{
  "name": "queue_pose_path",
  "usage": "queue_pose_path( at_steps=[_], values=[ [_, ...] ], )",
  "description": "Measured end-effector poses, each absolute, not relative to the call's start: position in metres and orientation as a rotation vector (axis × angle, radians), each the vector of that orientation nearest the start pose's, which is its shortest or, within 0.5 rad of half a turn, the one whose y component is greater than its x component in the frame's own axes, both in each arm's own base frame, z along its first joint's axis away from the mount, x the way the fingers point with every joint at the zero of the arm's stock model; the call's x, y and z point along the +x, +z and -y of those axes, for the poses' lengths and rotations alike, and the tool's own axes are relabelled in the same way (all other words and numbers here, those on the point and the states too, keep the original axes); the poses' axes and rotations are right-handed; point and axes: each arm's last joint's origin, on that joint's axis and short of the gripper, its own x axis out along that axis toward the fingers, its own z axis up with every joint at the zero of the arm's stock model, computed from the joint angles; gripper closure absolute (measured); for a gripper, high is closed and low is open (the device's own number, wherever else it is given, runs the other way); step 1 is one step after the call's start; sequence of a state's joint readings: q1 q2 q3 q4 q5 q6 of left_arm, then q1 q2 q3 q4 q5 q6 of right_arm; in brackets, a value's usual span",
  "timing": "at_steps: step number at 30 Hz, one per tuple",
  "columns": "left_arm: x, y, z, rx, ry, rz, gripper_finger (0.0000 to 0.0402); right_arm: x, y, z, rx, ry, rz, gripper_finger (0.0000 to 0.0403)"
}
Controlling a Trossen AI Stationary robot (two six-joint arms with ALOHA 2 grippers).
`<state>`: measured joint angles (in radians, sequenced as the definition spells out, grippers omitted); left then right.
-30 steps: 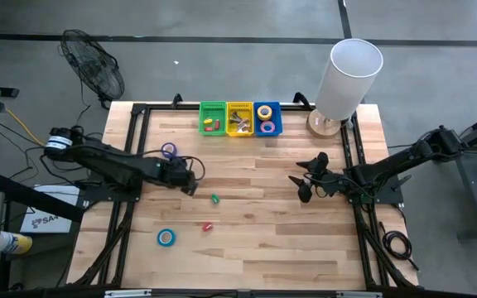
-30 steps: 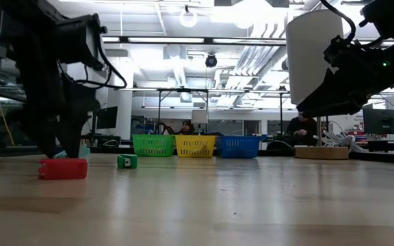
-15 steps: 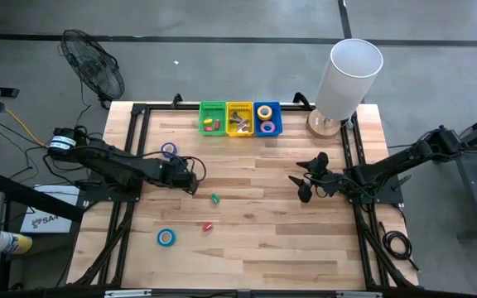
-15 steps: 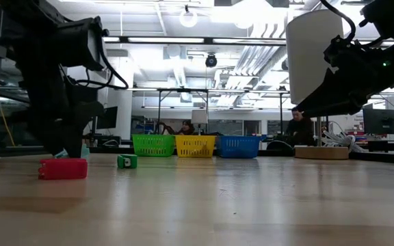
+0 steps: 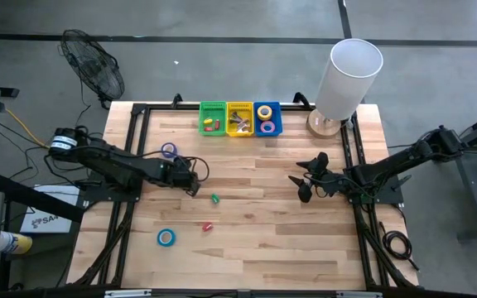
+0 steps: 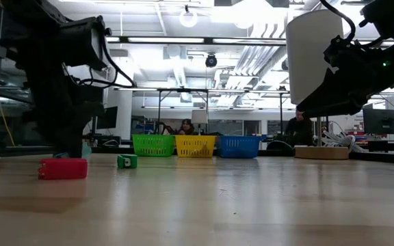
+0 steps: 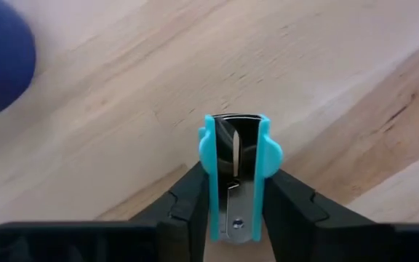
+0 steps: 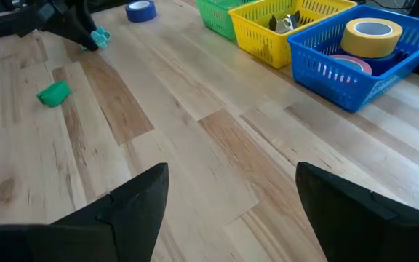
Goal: Pick and place Stapler, Stapler remover, tape
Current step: Put the blue staple remover into the yellow bin
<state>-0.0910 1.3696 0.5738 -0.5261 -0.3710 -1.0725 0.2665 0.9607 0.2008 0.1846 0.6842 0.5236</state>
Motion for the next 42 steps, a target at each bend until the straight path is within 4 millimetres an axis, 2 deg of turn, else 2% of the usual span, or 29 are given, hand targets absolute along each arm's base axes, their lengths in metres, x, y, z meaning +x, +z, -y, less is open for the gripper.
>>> queue_pose_path(
  at_steps=[5, 10, 16, 23, 28, 35, 42],
  values=[
    [0.216, 0.150, 0.004, -0.530, 0.883, -0.927, 0.0301, 0.162, 0.145, -0.025, 0.239, -0.525, -0.393, 0.0111],
    [0.232, 0.168, -0.013, -0.465, 0.866, -0.861, 0.0302, 0.162, 0.145, -0.025, 0.254, -0.530, -0.393, 0.0111],
    [0.256, 0.197, -0.053, -0.370, 0.795, -0.693, 0.0302, 0.162, 0.145, -0.025, 0.253, -0.531, -0.394, 0.0111],
    [0.272, 0.226, -0.101, -0.330, 0.694, -0.499, 0.0302, 0.162, 0.145, -0.025, 0.251, -0.536, -0.393, 0.0111],
    [0.290, 0.229, -0.132, -0.318, 0.645, -0.504, 0.0303, 0.162, 0.145, -0.025, 0.246, -0.545, -0.392, 0.0111],
    [0.329, 0.216, -0.169, -0.281, 0.605, -0.638, 0.0303, 0.161, 0.144, -0.025, 0.241, -0.548, -0.401, 0.0111],
    [0.351, 0.202, -0.196, -0.310, 0.644, -0.746, 0.0301, 0.161, 0.144, -0.025, 0.239, -0.549, -0.404, 0.0111]
  ],
)
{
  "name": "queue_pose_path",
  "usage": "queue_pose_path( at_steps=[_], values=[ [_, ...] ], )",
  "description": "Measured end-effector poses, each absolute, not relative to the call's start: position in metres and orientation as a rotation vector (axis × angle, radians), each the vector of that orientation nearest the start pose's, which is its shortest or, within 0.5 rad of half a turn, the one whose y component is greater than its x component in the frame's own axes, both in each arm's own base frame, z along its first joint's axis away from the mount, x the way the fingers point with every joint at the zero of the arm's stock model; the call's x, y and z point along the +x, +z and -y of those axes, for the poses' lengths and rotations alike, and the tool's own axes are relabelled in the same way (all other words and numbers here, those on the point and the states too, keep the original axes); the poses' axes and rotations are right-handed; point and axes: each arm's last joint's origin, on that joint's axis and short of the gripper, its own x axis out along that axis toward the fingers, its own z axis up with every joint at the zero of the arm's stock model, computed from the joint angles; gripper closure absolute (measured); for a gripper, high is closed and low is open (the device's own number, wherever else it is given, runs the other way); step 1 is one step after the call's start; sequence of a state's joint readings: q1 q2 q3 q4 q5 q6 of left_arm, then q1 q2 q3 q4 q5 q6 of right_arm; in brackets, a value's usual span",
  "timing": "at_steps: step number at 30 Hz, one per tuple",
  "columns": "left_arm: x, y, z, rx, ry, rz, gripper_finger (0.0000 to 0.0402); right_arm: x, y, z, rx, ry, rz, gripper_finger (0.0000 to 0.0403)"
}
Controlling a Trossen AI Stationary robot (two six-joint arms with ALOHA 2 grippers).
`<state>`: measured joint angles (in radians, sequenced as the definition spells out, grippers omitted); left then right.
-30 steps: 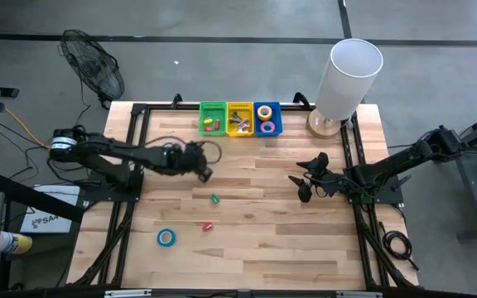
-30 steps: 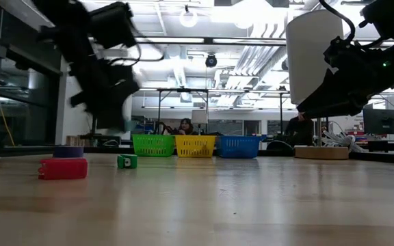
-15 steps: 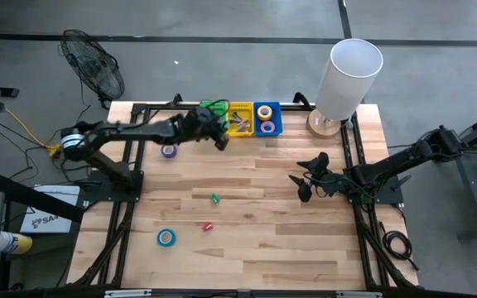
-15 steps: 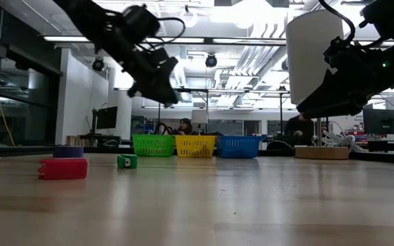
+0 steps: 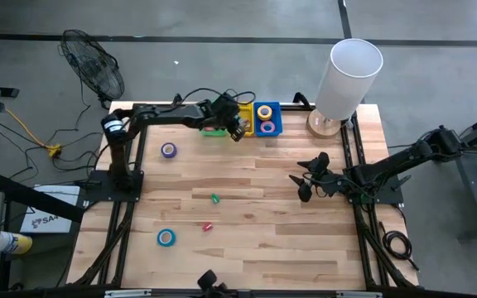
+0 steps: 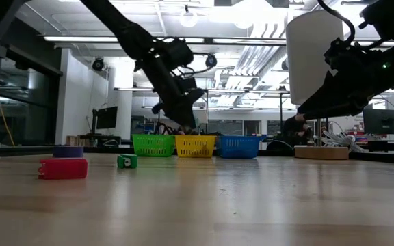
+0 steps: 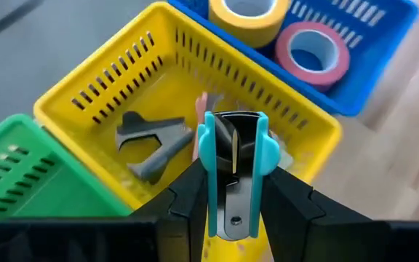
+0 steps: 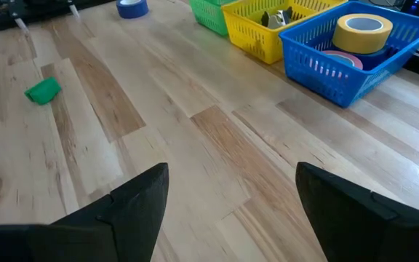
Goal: Pick and place Stapler, Stapler remover, tape
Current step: Put the blue staple remover into the yellow bin, then put the green stapler into the green bin
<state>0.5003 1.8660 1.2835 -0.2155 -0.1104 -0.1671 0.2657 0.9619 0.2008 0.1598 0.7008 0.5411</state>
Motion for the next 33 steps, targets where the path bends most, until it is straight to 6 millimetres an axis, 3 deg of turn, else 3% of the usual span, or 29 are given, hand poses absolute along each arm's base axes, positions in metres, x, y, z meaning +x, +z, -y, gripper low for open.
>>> queue_pose_path(
  at_steps=[12, 22, 26, 33],
  values=[
    [0.360, 0.192, -0.202, -0.343, 0.668, -0.817, 0.0289, 0.160, 0.142, -0.024, 0.224, -0.555, -0.427, 0.0111],
    [0.359, 0.193, -0.202, -0.338, 0.666, -0.821, 0.0187, 0.160, 0.142, -0.024, 0.227, -0.555, -0.427, 0.0111],
    [0.356, 0.198, -0.200, -0.314, 0.648, -0.841, 0.0161, 0.160, 0.142, -0.024, 0.230, -0.555, -0.426, 0.0111],
    [0.334, 0.222, -0.185, -0.267, 0.537, -0.976, 0.0161, 0.160, 0.141, -0.025, 0.239, -0.545, -0.432, 0.0111]
  ],
)
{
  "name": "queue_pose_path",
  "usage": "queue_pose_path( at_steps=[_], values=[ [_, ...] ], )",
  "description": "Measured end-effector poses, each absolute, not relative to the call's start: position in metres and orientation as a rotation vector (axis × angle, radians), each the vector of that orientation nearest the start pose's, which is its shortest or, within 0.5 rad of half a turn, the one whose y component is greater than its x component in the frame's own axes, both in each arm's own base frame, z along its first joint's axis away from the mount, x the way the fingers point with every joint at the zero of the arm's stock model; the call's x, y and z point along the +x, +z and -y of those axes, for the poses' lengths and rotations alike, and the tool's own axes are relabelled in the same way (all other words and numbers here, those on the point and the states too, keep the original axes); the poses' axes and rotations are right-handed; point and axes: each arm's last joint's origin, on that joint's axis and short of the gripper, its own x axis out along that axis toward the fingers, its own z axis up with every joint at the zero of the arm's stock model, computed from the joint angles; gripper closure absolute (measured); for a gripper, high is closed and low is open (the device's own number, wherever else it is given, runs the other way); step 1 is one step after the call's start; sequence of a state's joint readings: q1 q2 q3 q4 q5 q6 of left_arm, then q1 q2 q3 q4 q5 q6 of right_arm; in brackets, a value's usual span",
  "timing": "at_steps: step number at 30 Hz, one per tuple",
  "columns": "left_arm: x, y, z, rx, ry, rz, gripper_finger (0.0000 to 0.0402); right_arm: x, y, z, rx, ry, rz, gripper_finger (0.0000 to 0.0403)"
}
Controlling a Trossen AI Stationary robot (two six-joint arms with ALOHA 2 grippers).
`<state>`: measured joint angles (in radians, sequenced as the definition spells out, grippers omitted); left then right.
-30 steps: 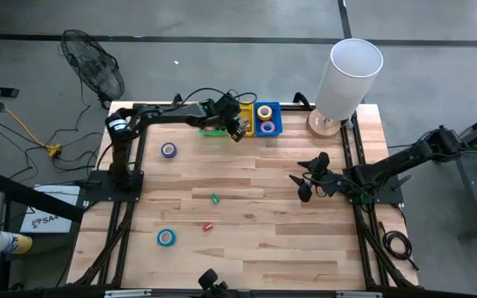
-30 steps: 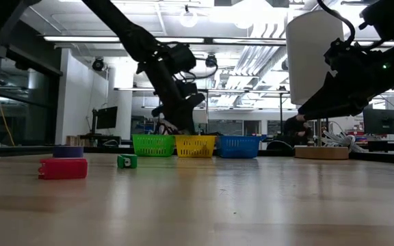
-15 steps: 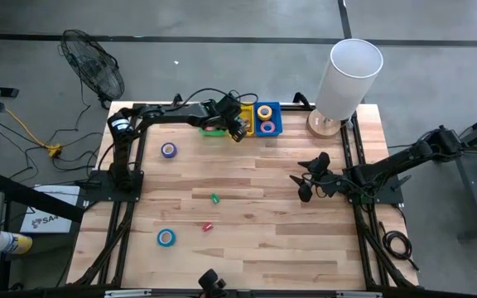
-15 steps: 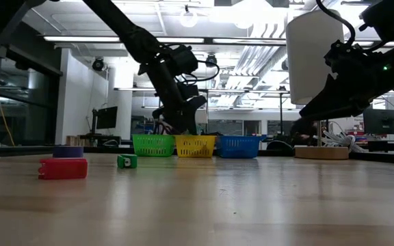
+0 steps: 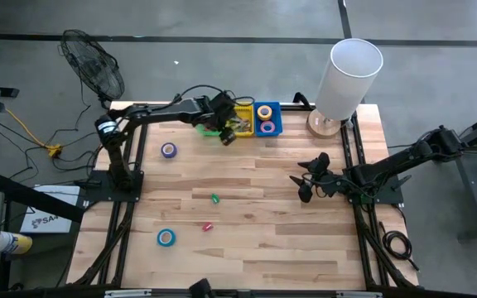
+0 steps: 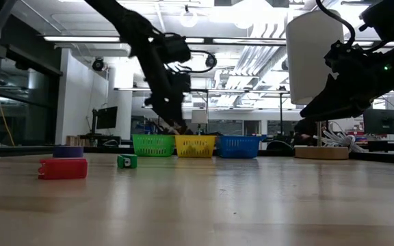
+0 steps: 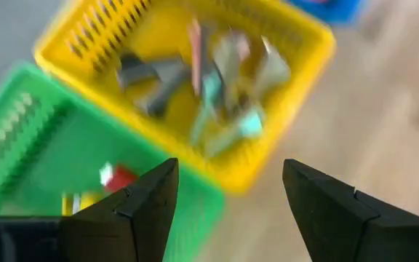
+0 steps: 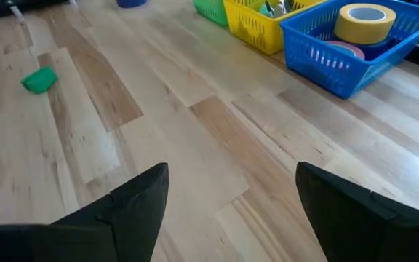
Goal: Pick and place Stapler, Stapler remover, tape
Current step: Put the green stapler into the green bin
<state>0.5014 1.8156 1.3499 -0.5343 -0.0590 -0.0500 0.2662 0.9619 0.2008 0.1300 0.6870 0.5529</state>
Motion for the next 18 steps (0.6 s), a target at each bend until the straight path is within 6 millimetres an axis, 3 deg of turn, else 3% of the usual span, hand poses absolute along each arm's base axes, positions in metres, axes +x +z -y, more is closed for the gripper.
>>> queue_pose_path(
  at_steps=[9, 18],
  values=[
    [0.306, 0.235, -0.131, -0.140, 0.019, -1.301, 0.0168, 0.160, 0.141, -0.025, 0.237, -0.543, -0.436, 0.0111],
    [0.307, 0.222, -0.083, 0.104, -0.304, -1.429, 0.0168, 0.159, 0.141, -0.024, 0.235, -0.543, -0.438, 0.0111]
  ],
)
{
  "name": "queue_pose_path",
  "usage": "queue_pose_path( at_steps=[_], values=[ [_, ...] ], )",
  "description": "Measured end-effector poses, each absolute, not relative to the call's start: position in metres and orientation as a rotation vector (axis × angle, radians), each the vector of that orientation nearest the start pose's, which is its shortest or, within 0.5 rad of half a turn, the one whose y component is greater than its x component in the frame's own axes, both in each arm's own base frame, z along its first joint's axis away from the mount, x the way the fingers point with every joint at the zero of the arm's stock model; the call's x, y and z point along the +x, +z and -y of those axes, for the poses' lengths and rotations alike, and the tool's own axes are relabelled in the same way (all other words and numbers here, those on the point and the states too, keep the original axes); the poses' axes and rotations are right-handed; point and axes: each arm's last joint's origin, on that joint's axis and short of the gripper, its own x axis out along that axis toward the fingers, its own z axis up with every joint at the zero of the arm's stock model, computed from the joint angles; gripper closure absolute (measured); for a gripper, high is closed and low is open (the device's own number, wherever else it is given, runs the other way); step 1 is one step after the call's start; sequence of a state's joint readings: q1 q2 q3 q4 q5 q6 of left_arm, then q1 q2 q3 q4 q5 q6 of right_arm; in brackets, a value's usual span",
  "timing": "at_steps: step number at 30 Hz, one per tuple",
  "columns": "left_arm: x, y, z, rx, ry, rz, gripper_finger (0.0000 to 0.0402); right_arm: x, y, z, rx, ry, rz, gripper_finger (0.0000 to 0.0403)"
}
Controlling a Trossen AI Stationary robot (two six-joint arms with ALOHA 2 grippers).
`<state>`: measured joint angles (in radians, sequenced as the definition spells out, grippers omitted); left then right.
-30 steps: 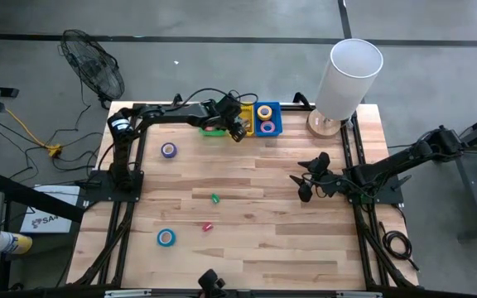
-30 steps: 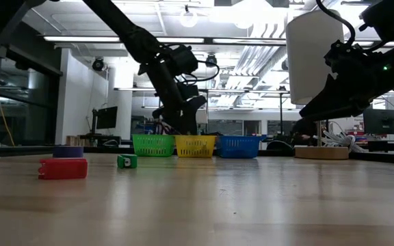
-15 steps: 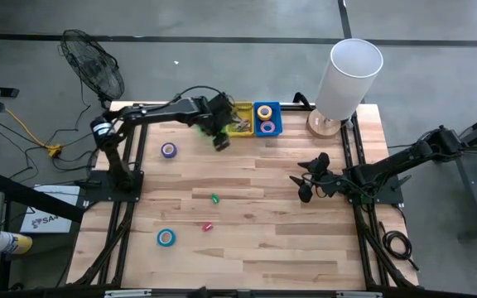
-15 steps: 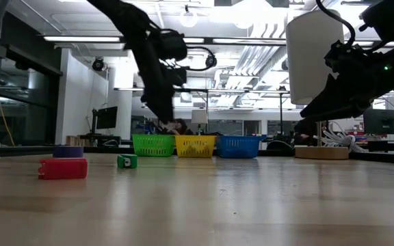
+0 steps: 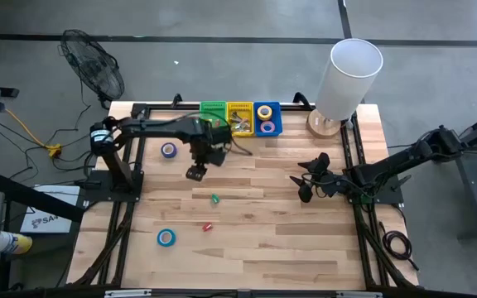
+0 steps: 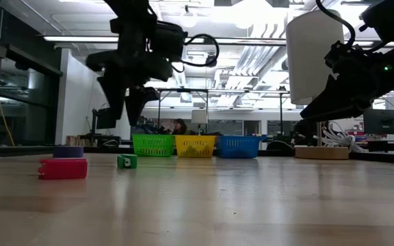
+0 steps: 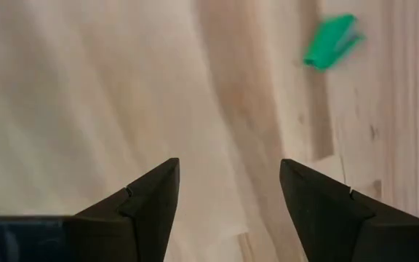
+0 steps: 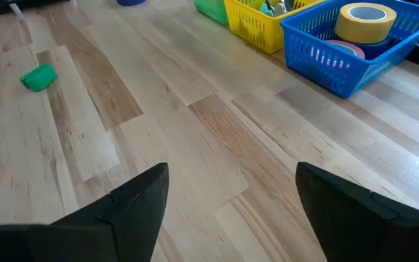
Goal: Pick and place Stapler, Stapler remover, tape
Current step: Put the green stapler into the green bin
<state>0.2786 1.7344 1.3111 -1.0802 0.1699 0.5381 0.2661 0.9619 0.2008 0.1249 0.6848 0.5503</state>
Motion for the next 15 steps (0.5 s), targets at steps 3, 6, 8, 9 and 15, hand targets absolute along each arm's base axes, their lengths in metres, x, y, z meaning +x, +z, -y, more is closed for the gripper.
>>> queue_pose_path(
  at_steps=[3, 6, 8, 9, 15],
  values=[
    [0.307, 0.214, -0.067, 0.166, -0.377, -1.440, 0.0168, 0.159, 0.141, -0.024, 0.236, -0.543, -0.438, 0.0111],
    [0.309, 0.208, -0.052, 0.204, -0.416, -1.434, 0.0168, 0.160, 0.141, -0.024, 0.236, -0.543, -0.437, 0.0111],
    [0.310, 0.204, -0.044, 0.231, -0.435, -1.423, 0.0168, 0.160, 0.141, -0.024, 0.236, -0.543, -0.437, 0.0111],
    [0.311, 0.202, -0.039, 0.245, -0.443, -1.410, 0.0168, 0.159, 0.141, -0.024, 0.236, -0.543, -0.438, 0.0111],
    [0.321, 0.193, -0.015, 0.378, -0.520, -1.291, 0.0168, 0.160, 0.141, -0.024, 0.237, -0.544, -0.437, 0.0111]
  ],
)
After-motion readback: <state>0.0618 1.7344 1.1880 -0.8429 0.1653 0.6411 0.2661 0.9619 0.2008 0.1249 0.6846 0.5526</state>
